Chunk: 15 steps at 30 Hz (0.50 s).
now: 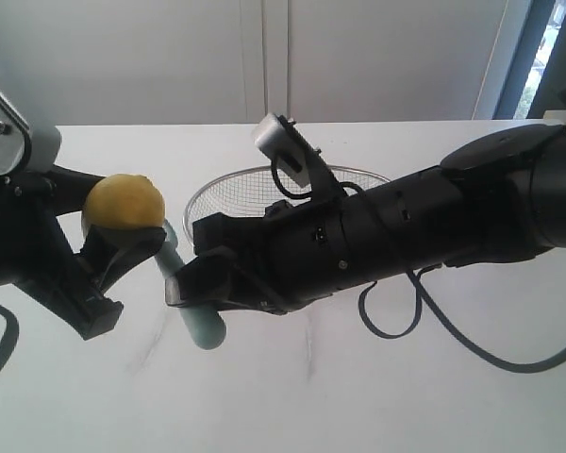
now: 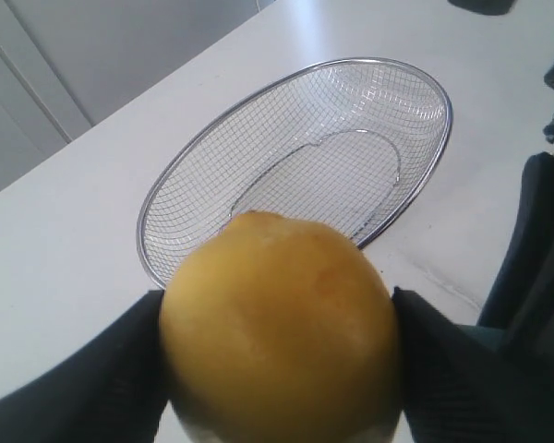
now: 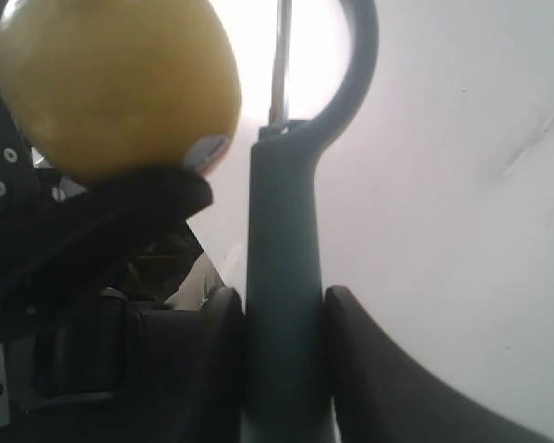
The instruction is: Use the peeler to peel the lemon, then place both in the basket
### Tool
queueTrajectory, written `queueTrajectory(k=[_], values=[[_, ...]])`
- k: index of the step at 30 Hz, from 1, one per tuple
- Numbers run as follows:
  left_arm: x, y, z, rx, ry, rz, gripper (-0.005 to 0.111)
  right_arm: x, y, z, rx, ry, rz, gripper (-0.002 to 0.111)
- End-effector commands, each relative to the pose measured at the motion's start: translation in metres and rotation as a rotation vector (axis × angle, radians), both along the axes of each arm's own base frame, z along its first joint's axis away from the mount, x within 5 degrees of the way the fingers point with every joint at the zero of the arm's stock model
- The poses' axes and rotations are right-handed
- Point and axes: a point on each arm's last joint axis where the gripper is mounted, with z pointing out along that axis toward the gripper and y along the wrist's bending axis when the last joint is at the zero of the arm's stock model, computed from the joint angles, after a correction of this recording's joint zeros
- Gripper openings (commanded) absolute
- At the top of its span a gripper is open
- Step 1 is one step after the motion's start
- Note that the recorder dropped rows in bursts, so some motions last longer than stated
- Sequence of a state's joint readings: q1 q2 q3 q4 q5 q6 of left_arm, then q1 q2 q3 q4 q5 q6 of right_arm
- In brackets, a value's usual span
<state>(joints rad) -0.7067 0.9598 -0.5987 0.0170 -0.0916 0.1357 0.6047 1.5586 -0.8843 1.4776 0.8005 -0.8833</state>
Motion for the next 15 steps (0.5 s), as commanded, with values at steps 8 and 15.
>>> queueTrajectory(k=[8, 15], values=[[-0.0009, -0.0004, 0.0016, 0.021, -0.014, -0.015, 0.000, 0.0015, -0.0008, -0.0021, -0.031, -0.078, 0.012, 0.000], [-0.0010, -0.0004, 0.0014, 0.022, -0.013, -0.016, 0.000, 0.0032, -0.0016, -0.0015, -0.039, -0.092, -0.010, 0.000]])
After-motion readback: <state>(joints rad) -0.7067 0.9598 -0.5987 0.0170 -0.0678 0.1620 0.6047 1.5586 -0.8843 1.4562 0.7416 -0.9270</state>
